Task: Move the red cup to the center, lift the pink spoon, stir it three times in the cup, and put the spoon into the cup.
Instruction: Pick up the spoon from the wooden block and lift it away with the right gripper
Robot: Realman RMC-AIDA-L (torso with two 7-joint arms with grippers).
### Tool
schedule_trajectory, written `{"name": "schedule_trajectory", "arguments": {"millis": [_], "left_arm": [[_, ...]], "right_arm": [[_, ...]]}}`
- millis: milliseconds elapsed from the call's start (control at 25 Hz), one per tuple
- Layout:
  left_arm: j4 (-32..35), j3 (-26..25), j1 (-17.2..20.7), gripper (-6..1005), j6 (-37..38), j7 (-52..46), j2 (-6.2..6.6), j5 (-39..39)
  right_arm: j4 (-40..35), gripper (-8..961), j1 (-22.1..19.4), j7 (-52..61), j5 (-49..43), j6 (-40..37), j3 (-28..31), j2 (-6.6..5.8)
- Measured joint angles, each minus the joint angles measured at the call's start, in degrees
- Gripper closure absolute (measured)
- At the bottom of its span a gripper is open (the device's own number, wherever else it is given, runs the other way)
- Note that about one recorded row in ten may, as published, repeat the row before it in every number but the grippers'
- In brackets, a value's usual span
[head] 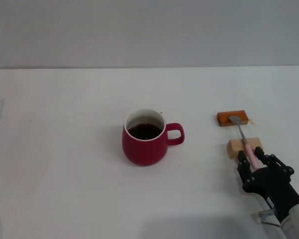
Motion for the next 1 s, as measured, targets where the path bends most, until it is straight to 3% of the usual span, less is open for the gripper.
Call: {"name": "schedule_trajectory", "arguments": {"millis": [560,1000], "left_arm": [[0.0,0.0,0.43,152,0.0,0.0,0.27,0.15],[0.0,0.0,0.69,152,0.71,-0.07,0.27,0.27]], "right_arm": [[0.35,564,-0.26,0.0,-0.01,0.43,0.01,0.15],[0.3,653,0.09,0.0,2.67,0.43,-0.59,0.24]]}}
